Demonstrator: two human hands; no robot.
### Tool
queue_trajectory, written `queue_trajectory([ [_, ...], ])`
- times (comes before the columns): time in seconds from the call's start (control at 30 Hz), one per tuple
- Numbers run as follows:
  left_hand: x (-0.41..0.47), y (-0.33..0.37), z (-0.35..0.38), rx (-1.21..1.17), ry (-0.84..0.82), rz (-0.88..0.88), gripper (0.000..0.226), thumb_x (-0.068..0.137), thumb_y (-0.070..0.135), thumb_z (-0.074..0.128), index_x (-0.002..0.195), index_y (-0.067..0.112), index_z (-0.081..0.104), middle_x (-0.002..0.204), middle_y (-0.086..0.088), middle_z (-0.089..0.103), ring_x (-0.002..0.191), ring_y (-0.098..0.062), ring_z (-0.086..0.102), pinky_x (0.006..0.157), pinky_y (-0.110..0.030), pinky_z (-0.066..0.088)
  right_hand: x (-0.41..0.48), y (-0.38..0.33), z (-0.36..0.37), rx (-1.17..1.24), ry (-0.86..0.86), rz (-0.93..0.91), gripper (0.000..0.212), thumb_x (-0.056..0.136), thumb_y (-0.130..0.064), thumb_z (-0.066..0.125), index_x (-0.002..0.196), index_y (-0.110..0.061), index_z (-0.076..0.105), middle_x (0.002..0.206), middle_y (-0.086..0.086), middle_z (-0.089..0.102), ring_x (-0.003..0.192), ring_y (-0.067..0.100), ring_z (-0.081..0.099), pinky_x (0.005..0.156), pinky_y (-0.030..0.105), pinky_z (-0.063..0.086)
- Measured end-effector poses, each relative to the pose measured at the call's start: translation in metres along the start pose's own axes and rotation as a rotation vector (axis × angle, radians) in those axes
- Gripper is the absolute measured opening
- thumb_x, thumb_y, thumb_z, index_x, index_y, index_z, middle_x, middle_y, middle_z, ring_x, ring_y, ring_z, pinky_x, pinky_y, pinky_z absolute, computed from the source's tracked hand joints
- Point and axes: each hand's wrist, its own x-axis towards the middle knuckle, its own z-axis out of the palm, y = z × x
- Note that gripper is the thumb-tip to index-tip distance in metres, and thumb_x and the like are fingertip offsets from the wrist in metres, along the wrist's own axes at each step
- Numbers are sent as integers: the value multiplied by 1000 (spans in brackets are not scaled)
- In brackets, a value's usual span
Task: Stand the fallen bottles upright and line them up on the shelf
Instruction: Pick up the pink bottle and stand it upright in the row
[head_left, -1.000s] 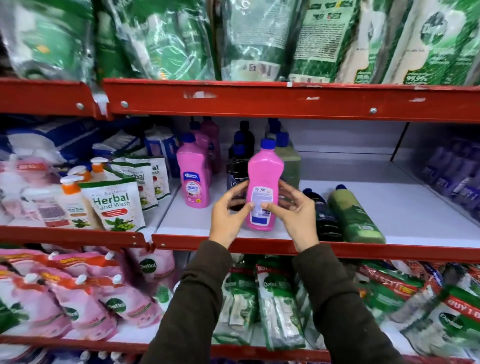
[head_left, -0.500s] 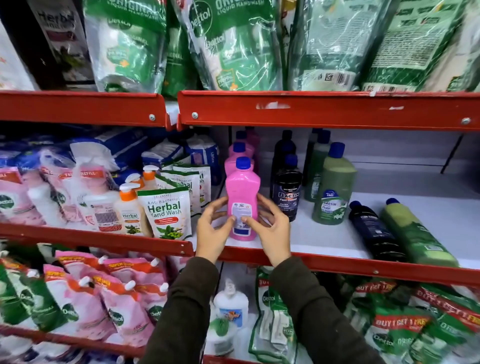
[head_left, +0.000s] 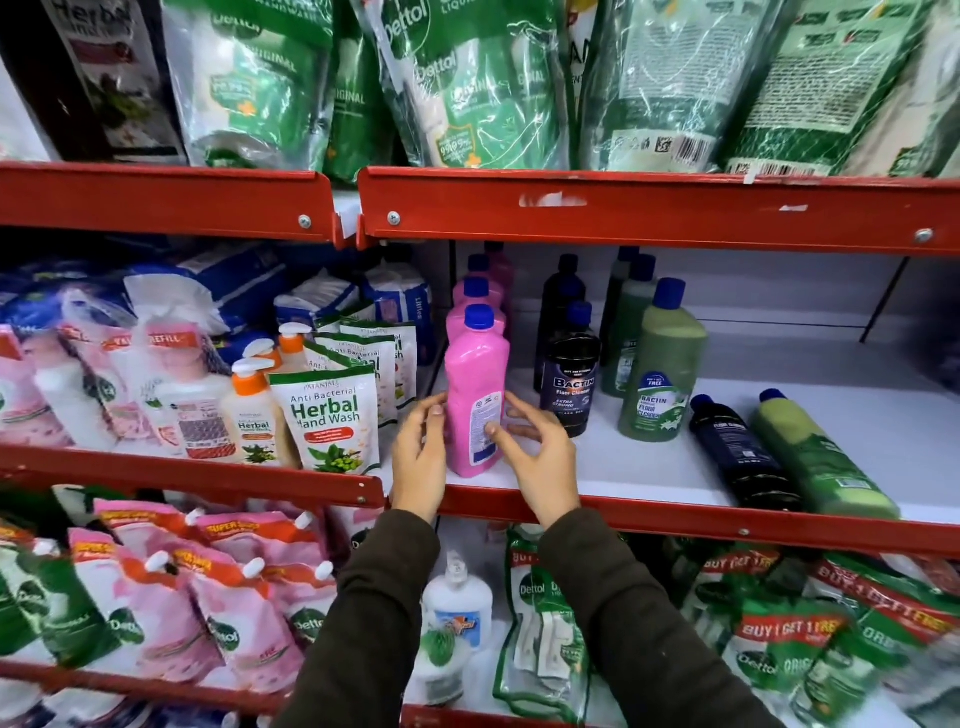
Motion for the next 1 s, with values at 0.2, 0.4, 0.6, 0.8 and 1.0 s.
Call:
queue_trajectory([
  [0.2,1,0,0,95,-46,0,12,96,32,45,101,40,53,128,-10,55,121,-20,53,110,-42,42,-3,-3,-2,-48,-95,21,68,70,-22,89,130,-22,56,116,3,69,96,15,72,80,26,61],
  [0.4,-8,4,-2,77,-187,-17,8,100,20,49,94,15,51,92,5,58,80,11,56,77,-11,43,-4,-6,0,-91,-159,15,65,67,-21,91,118,-18,52,113,-8,65,108,2,65,85,8,51],
  [0.6,-8,6,0,-12,-114,-12,23,106,20,30,126,16,40,115,8,56,96,13,60,82,-11,50,3,1,-2,-107,-181,22,53,80,-13,81,128,-8,60,127,11,61,101,0,61,79,1,48],
  [0.8,-10,7,2,18,-121,-10,32,107,21,30,136,20,42,127,3,57,109,4,59,81,-8,50,2,1,2,-93,-131,22,53,85,-6,75,134,-10,57,125,9,65,95,0,62,83,8,53],
  [1.0,-14,11,4,18,-83,-23,30,106,22,32,134,21,43,131,-2,57,110,1,59,82,-9,51,-1,-6,3,-67,-162,38,58,89,-5,70,142,-12,49,132,9,62,114,13,60,105,39,52],
])
